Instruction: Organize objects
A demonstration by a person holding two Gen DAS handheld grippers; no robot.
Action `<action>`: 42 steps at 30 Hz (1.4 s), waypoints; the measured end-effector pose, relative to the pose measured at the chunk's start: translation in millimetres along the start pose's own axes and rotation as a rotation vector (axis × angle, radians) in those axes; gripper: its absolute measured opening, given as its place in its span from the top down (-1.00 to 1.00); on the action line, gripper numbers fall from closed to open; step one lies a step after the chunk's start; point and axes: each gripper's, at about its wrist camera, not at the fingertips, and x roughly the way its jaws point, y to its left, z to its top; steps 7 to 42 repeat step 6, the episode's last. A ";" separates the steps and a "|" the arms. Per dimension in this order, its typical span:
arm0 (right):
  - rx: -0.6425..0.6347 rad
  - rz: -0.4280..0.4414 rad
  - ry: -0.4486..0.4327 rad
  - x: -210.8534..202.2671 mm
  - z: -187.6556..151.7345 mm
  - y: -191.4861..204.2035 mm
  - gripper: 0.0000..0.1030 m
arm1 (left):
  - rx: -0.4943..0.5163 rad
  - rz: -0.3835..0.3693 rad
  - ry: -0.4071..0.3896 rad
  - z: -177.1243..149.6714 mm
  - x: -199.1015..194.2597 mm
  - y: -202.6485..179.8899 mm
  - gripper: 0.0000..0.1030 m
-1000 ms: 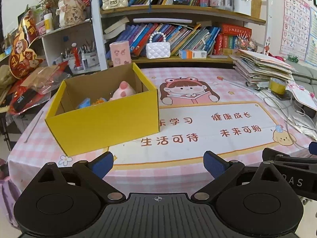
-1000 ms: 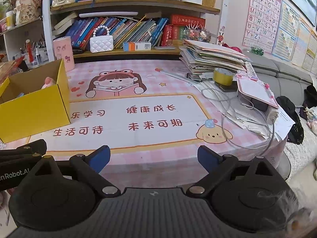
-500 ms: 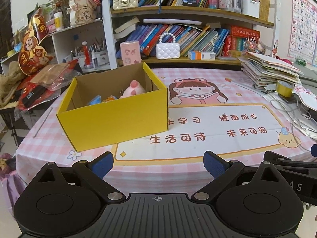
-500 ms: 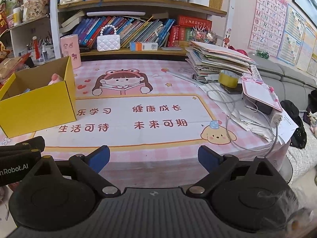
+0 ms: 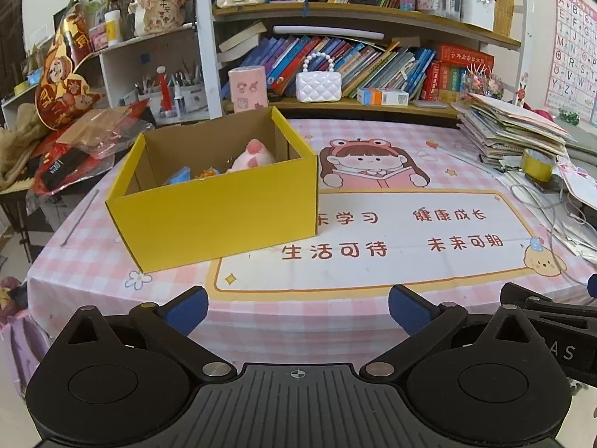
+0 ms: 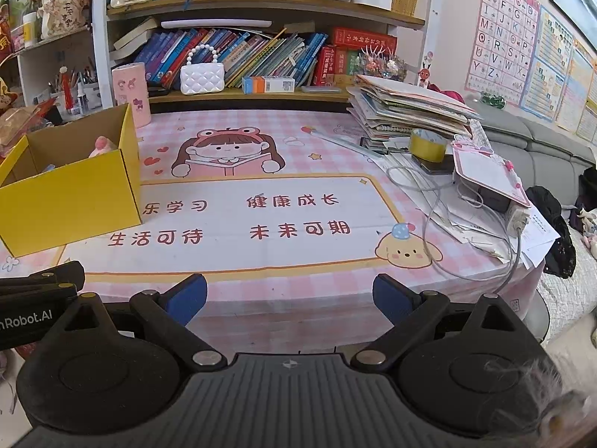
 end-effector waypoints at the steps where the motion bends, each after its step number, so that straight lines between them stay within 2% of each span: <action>1: 0.000 0.000 0.000 0.0 -0.1 0.1 -0.87 | 0.000 -0.002 -0.001 -0.2 -0.4 0.0 -1.00; 42: -0.002 0.002 0.010 2.9 -2.4 -0.6 -0.88 | -0.004 -0.007 0.009 0.4 2.0 1.8 -1.00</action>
